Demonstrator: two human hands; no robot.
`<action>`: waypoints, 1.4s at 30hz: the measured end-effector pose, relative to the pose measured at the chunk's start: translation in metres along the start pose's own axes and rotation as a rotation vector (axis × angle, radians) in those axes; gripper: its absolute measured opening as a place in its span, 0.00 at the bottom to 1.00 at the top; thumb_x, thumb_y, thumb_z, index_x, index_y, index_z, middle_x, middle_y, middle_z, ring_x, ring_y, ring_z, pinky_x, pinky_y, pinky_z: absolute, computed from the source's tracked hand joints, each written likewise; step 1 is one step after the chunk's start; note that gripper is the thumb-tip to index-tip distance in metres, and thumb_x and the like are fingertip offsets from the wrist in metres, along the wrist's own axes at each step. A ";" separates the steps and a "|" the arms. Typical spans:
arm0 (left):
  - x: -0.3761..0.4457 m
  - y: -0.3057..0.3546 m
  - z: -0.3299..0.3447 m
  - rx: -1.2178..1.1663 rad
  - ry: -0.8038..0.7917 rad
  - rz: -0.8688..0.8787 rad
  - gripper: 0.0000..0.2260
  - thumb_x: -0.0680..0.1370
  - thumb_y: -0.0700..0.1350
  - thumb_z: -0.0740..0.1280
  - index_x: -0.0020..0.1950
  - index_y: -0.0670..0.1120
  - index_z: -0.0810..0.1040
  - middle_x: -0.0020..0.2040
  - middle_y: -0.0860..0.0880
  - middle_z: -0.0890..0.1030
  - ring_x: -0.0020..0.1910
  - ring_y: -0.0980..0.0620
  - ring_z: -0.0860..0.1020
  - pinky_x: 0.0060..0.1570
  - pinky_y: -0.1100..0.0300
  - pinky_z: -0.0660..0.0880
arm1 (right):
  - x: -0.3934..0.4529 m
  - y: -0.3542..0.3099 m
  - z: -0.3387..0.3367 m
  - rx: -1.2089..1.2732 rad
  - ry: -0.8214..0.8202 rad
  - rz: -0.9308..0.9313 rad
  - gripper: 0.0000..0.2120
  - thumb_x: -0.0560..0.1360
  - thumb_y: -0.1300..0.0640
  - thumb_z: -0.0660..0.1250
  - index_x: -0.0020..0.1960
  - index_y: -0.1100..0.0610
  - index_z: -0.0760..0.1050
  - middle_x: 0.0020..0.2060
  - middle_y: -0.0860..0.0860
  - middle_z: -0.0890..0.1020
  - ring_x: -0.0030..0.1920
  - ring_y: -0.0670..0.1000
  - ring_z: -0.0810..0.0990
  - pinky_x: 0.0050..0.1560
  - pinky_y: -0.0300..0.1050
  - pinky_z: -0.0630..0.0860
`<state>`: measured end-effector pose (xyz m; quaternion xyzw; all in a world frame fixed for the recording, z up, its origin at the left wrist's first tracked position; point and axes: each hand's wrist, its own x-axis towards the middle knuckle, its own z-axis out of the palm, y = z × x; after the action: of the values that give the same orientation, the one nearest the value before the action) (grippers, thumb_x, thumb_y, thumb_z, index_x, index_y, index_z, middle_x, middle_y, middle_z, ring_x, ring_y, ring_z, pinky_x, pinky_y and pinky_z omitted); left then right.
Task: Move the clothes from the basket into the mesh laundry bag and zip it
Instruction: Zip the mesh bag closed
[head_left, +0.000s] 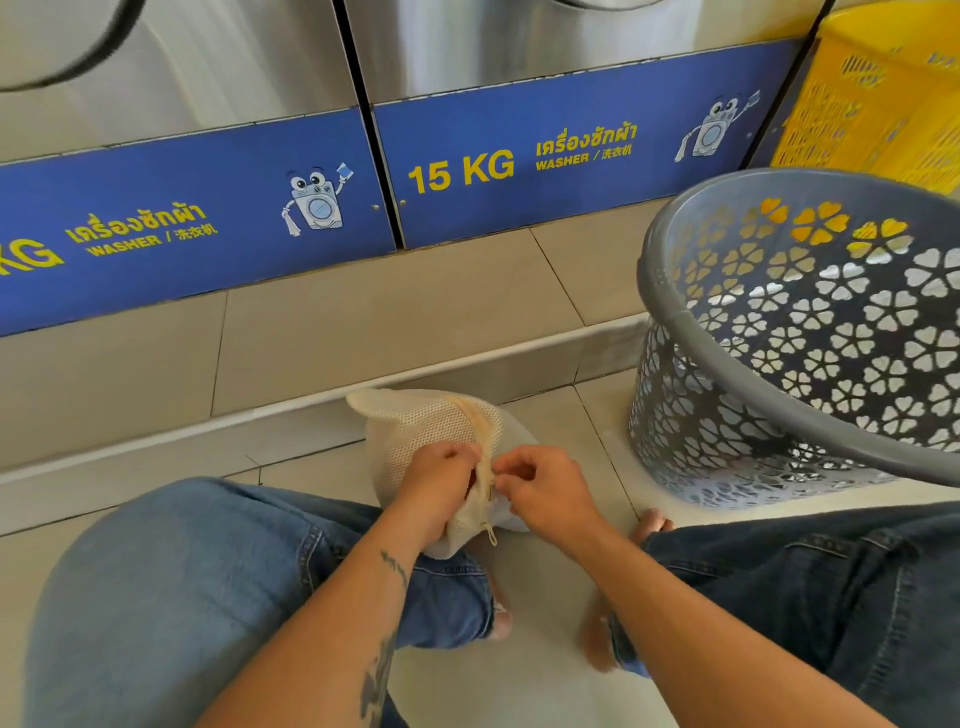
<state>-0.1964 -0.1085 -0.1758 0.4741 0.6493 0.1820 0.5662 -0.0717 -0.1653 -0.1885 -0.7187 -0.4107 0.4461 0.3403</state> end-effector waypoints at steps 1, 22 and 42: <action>0.000 0.001 -0.001 -0.017 -0.015 -0.010 0.09 0.77 0.46 0.65 0.43 0.44 0.83 0.41 0.42 0.85 0.42 0.43 0.83 0.44 0.51 0.79 | 0.000 0.000 0.000 -0.051 0.012 -0.007 0.08 0.73 0.63 0.72 0.40 0.52 0.82 0.36 0.47 0.84 0.39 0.45 0.81 0.39 0.35 0.77; -0.005 -0.006 -0.003 0.037 -0.240 0.030 0.20 0.72 0.29 0.65 0.59 0.46 0.81 0.49 0.48 0.84 0.52 0.49 0.81 0.56 0.54 0.77 | -0.003 0.007 -0.001 0.352 -0.042 0.310 0.08 0.73 0.66 0.72 0.37 0.57 0.81 0.30 0.49 0.78 0.30 0.46 0.73 0.25 0.36 0.70; 0.009 0.012 0.003 -0.206 0.099 0.023 0.09 0.72 0.38 0.72 0.50 0.48 0.80 0.47 0.45 0.83 0.46 0.46 0.81 0.49 0.50 0.80 | -0.023 0.016 0.039 0.104 -0.070 0.134 0.05 0.69 0.65 0.67 0.37 0.68 0.77 0.28 0.54 0.76 0.30 0.49 0.74 0.31 0.45 0.69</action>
<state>-0.1874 -0.0959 -0.1723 0.4109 0.6489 0.2776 0.5771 -0.1093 -0.1882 -0.2077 -0.7101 -0.3495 0.5133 0.3318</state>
